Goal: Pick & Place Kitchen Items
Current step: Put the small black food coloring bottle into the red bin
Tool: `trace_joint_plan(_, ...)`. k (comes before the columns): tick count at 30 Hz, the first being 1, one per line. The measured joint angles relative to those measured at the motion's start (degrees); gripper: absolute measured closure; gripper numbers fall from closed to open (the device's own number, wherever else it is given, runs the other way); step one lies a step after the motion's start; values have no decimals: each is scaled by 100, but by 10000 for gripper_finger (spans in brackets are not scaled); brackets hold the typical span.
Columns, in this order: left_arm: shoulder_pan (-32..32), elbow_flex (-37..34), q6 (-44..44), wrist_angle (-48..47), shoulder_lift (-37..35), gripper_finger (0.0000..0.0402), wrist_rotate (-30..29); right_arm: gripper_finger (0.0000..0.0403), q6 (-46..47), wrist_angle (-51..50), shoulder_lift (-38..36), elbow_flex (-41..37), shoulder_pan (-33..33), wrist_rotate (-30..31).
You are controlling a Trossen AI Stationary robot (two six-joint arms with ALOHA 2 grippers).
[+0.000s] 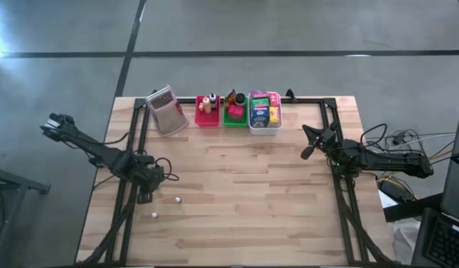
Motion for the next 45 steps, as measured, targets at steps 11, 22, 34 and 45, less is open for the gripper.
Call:
trace_joint_plan(11, -4, -80, -283, 132, 21, 255, -236, 394, 0, -1, 0, 0, 1, 2)
trace_joint_plan(22, -2, -401, -540, 476, 40, 255, -225, 394, 0, 1, 1, 0, 1, 1)
trace_joint_plan(34, 0, -481, -733, 475, 52, 310, -220, 394, 0, 1, 1, 0, 0, 2)
trace_joint_plan(45, 9, -463, -1095, 513, 52, 319, -198, 394, 0, -1, -1, -1, 1, 0)
